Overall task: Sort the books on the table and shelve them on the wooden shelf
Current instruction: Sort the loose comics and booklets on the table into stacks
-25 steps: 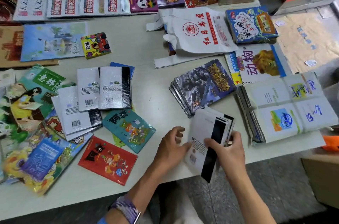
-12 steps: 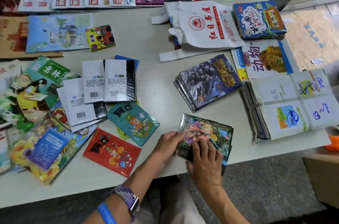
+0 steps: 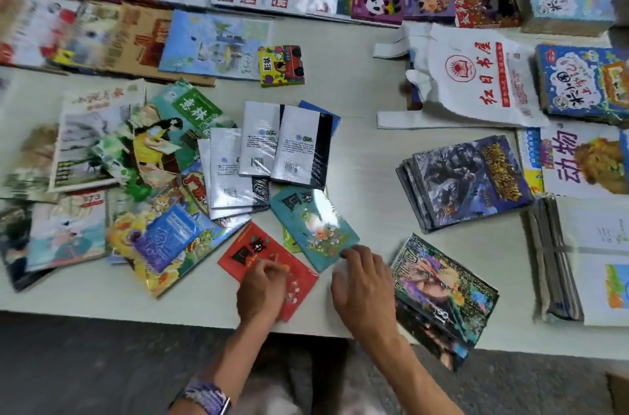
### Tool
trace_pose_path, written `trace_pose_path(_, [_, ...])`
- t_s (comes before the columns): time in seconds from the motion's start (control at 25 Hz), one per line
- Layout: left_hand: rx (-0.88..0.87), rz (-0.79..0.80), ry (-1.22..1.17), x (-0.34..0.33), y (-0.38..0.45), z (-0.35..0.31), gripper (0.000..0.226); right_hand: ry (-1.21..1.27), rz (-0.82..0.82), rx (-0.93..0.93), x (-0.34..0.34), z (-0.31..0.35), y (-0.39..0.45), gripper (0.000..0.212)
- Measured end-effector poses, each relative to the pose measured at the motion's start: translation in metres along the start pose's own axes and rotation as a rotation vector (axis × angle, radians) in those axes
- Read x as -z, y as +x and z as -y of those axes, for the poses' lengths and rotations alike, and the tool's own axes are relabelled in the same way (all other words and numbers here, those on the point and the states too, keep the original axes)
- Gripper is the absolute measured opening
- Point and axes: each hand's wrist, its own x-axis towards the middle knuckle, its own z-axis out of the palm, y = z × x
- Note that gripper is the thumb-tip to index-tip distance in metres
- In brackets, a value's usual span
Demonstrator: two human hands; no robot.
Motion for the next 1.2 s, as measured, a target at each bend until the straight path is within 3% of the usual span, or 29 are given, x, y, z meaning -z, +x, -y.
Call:
trace_pose_path(0.08, [0.093,-0.037,0.092,0.024,0.009,0.03,0.015,0.038,0.151,0.068,-0.018,0.029,0.029,0.031])
trace_pose_path(0.2, [0.138,-0.086,-0.037,0.042,0.018,0.056,0.037,0.021,0.37,0.112,-0.043,0.059,0.049,0.03])
trace_pose_path(0.32, [0.136,-0.078,-0.269,0.039,0.02,0.054,0.056,0.074,0.395,-0.001,-0.055,0.076,0.044,0.033])
trace_pose_path(0.44, [0.094,-0.013,-0.288,0.034,0.024,0.044,0.071,0.236,0.439,-0.173,-0.057,0.086,0.033,0.037])
trace_pose_path(0.52, [0.157,0.046,-0.434,0.042,0.034,0.039,0.078,0.335,0.474,-0.237,-0.054,0.086,0.029,0.037])
trace_pose_path(0.72, [0.222,0.162,-0.592,0.058,0.058,0.061,0.031,0.278,0.514,-0.215,-0.044,0.083,0.039,0.028])
trace_pose_path(0.8, [0.203,0.19,-0.573,0.06,0.061,0.066,0.019,0.197,0.298,-0.202,-0.04,0.074,0.051,0.031])
trace_pose_path(0.88, [0.176,0.169,-0.527,0.059,0.064,0.067,0.016,0.076,0.102,-0.267,-0.036,0.06,0.062,0.051])
trace_pose_path(1.0, [0.136,0.15,-0.47,0.056,0.064,0.066,0.014,-0.002,0.22,-0.442,-0.036,0.045,0.073,0.077])
trace_pose_path(1.08, [0.122,0.144,-0.457,0.054,0.062,0.068,0.011,0.135,0.301,-0.527,-0.041,0.038,0.072,0.07])
trace_pose_path(1.2, [0.107,0.136,-0.446,0.053,0.061,0.069,0.011,0.457,0.248,-0.658,-0.039,0.029,0.057,0.036])
